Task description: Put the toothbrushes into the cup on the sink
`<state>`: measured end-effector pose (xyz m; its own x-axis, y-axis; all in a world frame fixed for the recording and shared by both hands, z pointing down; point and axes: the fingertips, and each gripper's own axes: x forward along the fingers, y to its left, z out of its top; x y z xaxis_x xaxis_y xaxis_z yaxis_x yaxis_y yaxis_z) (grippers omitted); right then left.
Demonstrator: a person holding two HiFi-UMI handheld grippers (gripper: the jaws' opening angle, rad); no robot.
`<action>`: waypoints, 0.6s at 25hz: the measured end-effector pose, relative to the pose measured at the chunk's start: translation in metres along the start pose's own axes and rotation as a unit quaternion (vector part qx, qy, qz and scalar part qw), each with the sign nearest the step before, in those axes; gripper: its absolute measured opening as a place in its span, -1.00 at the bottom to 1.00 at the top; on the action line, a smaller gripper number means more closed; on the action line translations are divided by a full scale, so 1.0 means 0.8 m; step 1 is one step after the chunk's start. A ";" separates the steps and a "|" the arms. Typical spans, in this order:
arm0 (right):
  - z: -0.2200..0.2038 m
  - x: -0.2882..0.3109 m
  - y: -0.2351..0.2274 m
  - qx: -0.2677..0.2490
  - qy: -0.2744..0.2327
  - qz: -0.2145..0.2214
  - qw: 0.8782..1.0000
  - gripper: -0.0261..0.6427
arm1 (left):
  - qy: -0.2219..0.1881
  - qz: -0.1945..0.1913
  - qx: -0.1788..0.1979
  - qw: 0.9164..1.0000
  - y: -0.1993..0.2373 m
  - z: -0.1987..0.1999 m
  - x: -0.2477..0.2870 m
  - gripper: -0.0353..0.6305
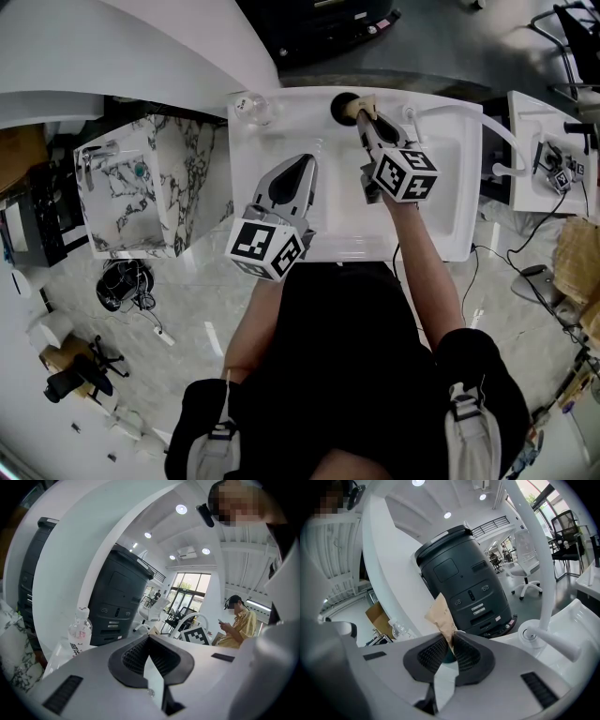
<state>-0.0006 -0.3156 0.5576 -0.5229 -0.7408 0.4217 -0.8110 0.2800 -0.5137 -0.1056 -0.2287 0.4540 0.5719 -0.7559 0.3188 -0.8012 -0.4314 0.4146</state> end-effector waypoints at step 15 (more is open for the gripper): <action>-0.004 -0.006 -0.011 -0.006 0.005 -0.022 1.000 -0.80 | -0.001 0.003 0.000 1.000 -0.001 0.000 -0.005 -0.85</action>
<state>0.0082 -0.3127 0.5627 -0.4891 -0.7460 0.4519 -0.8365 0.2542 -0.4855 -0.1073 -0.2255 0.4529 0.5662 -0.7600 0.3191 -0.8048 -0.4262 0.4131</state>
